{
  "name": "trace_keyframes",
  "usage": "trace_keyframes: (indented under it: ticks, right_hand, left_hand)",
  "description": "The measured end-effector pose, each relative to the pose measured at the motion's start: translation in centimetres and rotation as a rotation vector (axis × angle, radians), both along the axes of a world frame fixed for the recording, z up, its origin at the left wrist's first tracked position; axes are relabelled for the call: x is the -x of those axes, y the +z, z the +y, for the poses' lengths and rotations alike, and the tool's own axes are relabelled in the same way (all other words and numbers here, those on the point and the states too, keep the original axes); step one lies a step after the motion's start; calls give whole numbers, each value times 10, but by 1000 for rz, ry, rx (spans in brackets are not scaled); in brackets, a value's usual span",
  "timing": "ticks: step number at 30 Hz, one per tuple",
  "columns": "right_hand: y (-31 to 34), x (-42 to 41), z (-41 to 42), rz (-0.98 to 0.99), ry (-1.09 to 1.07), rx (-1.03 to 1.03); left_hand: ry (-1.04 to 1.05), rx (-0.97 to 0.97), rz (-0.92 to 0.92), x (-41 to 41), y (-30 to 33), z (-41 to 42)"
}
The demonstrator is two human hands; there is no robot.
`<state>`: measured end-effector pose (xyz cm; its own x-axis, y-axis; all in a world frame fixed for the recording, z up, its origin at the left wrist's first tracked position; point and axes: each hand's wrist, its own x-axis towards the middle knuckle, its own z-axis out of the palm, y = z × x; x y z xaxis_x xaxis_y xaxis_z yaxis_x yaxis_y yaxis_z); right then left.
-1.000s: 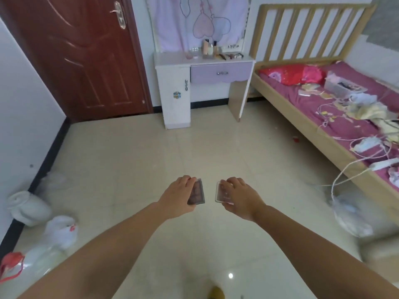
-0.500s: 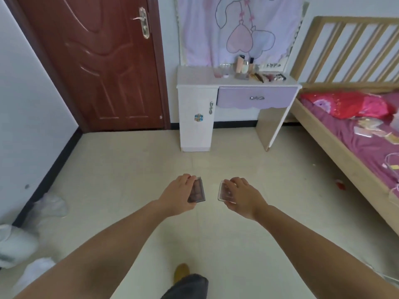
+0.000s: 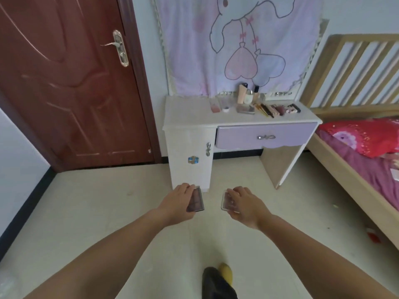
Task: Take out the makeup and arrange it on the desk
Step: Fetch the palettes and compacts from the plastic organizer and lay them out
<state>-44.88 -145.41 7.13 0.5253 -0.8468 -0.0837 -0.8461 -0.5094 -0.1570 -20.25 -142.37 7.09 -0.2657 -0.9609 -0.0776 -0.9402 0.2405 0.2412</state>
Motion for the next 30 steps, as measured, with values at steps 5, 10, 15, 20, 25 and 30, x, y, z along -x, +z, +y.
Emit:
trace_keyframes:
  ticks: [5, 10, 15, 20, 25, 30]
  right_hand:
    - [8, 1, -151, 45, 55, -22]
    - [16, -17, -283, 68, 91, -43]
    - [5, -59, -401, 51, 123, -49]
    - [0, -102, -517, 13, 62, -87]
    - [1, -135, -618, -36, -8, -114]
    - [-12, -162, -712, -72, -9, -178]
  left_hand:
    - [48, 26, 27, 2, 6, -142]
    - [106, 15, 50, -16, 7, -254]
    - [124, -23, 62, -52, -5, -372]
    - [102, -83, 81, -84, -7, -502]
    - [67, -128, 42, -110, -8, -615]
    - [61, -203, 29, -110, -24, -683]
